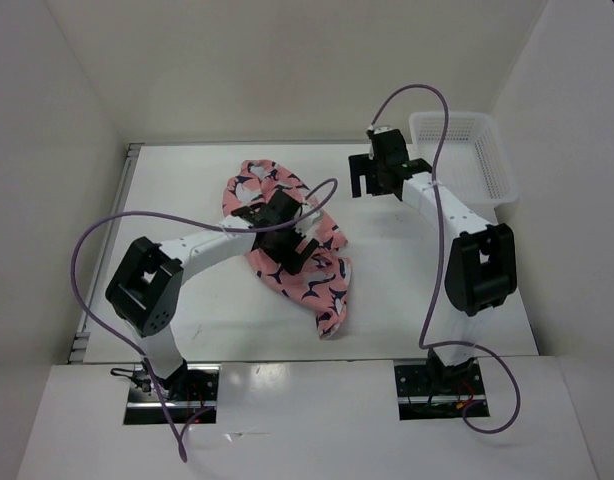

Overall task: Fold and stack the shorts
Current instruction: Move the shorts to the center of the board

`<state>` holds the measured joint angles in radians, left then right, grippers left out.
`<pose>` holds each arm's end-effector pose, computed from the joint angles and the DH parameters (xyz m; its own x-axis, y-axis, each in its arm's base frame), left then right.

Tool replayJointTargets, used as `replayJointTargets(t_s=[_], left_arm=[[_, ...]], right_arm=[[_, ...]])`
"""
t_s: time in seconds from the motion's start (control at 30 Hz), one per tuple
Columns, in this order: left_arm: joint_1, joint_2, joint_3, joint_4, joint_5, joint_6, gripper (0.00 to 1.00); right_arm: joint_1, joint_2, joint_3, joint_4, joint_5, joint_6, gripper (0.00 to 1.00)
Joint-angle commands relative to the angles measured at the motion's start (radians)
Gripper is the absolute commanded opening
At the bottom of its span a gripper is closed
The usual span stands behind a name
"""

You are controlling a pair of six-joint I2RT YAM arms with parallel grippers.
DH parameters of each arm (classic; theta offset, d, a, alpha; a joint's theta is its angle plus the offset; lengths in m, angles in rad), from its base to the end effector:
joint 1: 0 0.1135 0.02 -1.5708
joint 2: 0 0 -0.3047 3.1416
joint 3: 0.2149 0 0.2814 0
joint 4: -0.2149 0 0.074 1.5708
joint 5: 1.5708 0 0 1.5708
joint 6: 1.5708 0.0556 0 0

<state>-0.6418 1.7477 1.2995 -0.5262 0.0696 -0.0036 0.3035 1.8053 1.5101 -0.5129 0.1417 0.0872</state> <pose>0.3342 -0.2546 0.2413 -0.6650 0.4925 -0.5615 0.6261 0.7775 -0.0596 0.4417 0.1301 0.2940 -0.7050 -0.1304 -0.6971 -0.1419 0.9890 -0.0416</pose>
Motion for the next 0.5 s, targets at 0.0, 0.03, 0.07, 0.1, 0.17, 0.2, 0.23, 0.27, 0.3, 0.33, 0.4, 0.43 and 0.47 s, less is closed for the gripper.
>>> replayJointTargets(t_s=[0.0,0.03,0.07,0.1,0.17,0.2,0.23,0.27,0.3,0.33,0.4,0.43,0.47], left_arm=[[-0.019,0.027,-0.121,0.109,-0.14,0.004,1.0],[-0.019,0.027,-0.178,0.161,-0.169,0.004,1.0],[-0.019,0.027,-0.207,0.193,-0.244,0.004,0.98],[-0.019,0.027,-0.235,0.266,-0.285,0.004,0.97],[0.016,0.036,-0.294,0.337,-0.403,0.004,0.95],[0.034,0.05,-0.295,0.394,-0.434,0.004,0.93],[0.057,0.062,-0.304,0.422,-0.461,0.004,0.93],[0.117,0.062,-0.304,0.452,-0.485,0.004,0.93],[0.152,0.071,-0.284,0.522,-0.525,0.004,0.93],[0.187,0.072,-0.275,0.563,-0.543,0.004,0.93],[0.304,0.099,-0.235,0.692,-0.559,0.004,0.94],[0.339,0.099,-0.223,0.731,-0.559,0.004,0.94],[0.403,0.111,-0.21,0.77,-0.55,0.004,0.94]], right_arm=[[0.0,-0.106,-0.011,0.116,0.008,-0.037,0.97],[0.0,-0.115,-0.011,0.116,0.009,-0.037,0.97],[0.0,-0.115,-0.011,0.125,0.021,-0.037,0.97],[0.0,-0.115,-0.011,0.134,0.021,-0.037,0.97],[0.0,-0.115,-0.011,0.145,0.033,-0.037,0.97],[0.0,-0.115,-0.011,0.145,0.033,-0.026,0.97],[0.0,-0.115,-0.011,0.154,0.033,-0.012,0.97],[0.0,-0.115,-0.011,0.154,0.024,-0.012,0.97],[0.0,-0.115,-0.011,0.154,0.024,0.003,0.97],[0.0,-0.115,-0.011,0.154,-0.003,0.022,0.97],[0.0,-0.115,-0.024,0.163,-0.028,0.045,0.97],[0.0,-0.115,-0.024,0.163,-0.053,0.045,0.97],[0.0,-0.115,-0.024,0.174,-0.062,0.058,0.97]])
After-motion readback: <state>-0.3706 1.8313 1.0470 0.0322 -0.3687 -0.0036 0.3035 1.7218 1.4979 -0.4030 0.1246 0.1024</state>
